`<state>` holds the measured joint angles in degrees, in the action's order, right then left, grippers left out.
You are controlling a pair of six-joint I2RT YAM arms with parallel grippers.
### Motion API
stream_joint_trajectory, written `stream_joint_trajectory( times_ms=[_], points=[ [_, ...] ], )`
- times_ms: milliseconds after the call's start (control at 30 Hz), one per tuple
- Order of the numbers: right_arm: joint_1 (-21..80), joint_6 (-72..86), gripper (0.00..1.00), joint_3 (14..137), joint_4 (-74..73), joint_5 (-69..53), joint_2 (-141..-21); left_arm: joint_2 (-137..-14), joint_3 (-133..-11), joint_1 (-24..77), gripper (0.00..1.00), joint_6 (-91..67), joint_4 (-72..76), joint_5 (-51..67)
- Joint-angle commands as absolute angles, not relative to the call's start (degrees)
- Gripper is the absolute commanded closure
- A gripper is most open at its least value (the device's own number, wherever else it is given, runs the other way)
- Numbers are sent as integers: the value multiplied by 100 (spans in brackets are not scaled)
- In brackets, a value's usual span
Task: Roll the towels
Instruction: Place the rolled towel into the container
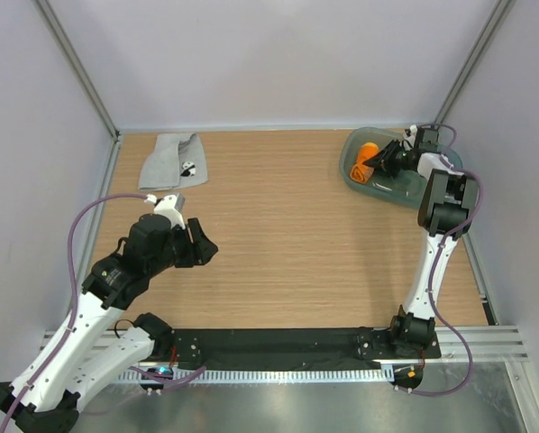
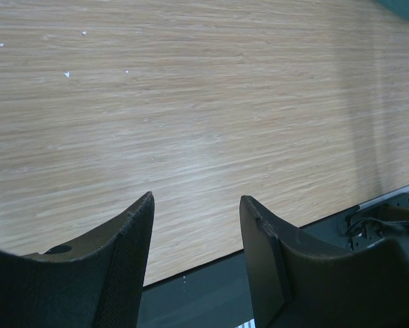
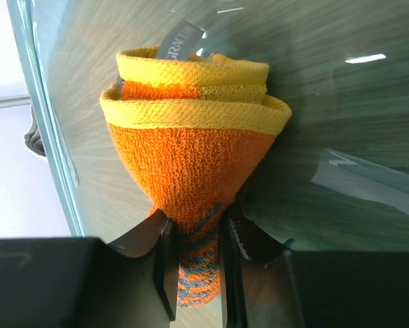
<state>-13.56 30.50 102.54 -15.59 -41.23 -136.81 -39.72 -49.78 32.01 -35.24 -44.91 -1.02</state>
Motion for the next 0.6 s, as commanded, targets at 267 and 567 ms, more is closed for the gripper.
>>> stream_joint_trajectory(
  times_ms=[267, 567],
  points=[
    [-1274, 2698, 44, 10960, -3031, -3042, -13922, -3946, -4966, 3208, 46, -3393, -4465, -158],
    [-1231, 2558, 30, 11118, -3690, -2646, -13606, -3973, -4966, 3190, 46, -3393, -4456, -176]
  ],
)
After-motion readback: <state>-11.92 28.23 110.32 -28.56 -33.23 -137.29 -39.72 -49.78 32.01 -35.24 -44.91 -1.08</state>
